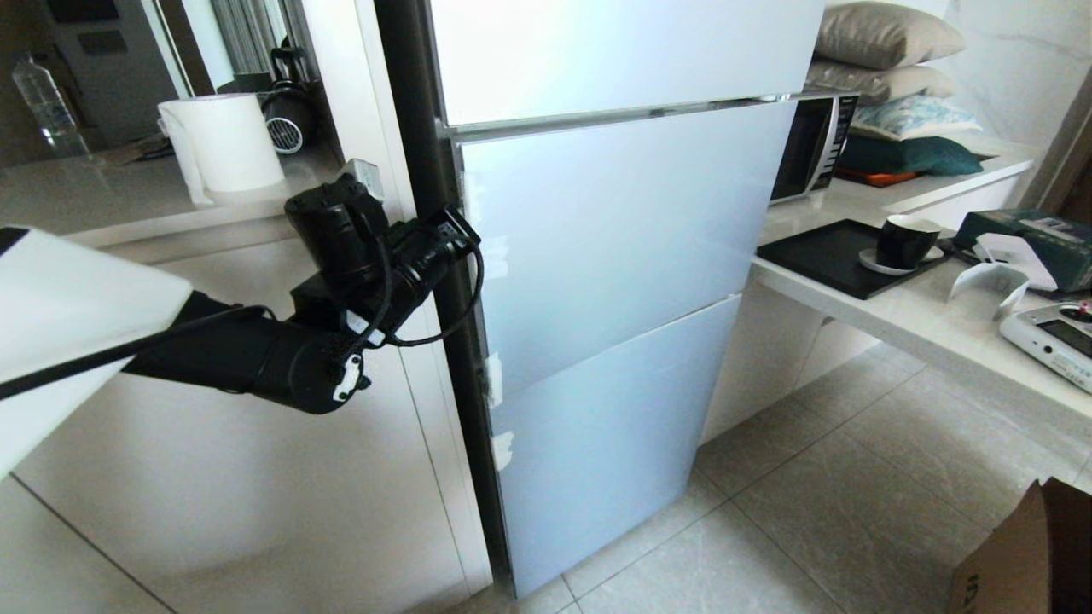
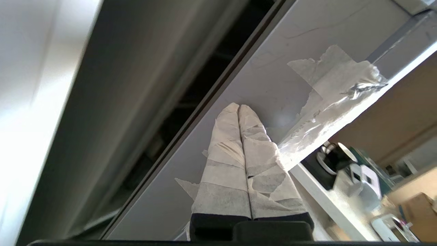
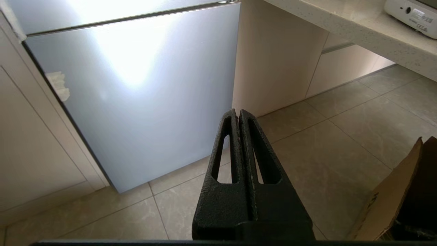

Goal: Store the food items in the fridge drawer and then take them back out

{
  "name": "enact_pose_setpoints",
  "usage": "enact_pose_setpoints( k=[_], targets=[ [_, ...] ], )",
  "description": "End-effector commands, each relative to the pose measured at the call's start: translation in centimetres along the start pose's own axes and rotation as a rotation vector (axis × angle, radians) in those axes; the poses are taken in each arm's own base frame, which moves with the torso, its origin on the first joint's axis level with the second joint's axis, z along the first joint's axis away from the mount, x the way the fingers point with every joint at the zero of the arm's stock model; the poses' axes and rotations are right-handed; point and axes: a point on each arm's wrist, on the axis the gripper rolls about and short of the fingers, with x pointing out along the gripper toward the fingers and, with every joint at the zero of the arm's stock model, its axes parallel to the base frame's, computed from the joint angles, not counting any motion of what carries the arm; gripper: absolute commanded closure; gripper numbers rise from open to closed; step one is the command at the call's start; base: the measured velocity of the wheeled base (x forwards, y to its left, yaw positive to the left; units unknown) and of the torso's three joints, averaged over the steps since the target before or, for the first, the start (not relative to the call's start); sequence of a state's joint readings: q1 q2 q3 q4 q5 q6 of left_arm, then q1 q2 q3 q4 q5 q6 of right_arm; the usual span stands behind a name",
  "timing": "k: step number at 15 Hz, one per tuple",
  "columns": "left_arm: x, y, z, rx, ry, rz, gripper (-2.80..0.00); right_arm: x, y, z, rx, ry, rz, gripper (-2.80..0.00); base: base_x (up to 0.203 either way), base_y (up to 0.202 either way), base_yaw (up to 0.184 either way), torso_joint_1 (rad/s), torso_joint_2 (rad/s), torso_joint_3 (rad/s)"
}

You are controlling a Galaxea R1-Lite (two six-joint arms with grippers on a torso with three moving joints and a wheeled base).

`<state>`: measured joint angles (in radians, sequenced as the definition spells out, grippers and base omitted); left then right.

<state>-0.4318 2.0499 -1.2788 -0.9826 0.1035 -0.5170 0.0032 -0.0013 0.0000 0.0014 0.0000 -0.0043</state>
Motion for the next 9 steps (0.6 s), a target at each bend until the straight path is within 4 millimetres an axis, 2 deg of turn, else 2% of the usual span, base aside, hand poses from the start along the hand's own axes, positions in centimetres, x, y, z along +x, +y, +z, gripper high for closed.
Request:
enact_pose_setpoints(
  k=[1, 4, 9],
  targets=[
    [-1.0, -0.6, 0.3, -0.006, -0.010, -0.016, 0.00, 0.0, 0.0, 0.0, -0.002, 0.000, 0.000, 0.00, 0.000, 0.000, 0.000, 0.000, 0.00, 0.000],
    [-2.8, -2.0, 0.5, -0.014, 0.009, -0.046, 0.00, 0.0, 0.0, 0.0, -0.002, 0.000, 0.000, 0.00, 0.000, 0.000, 0.000, 0.000, 0.00, 0.000],
    [-6.8, -5.5, 0.3, -0.033, 0.085, -0.144, 0.00, 0.0, 0.0, 0.0, 0.000, 0.000, 0.000, 0.00, 0.000, 0.000, 0.000, 0.000, 0.00, 0.000]
  ],
)
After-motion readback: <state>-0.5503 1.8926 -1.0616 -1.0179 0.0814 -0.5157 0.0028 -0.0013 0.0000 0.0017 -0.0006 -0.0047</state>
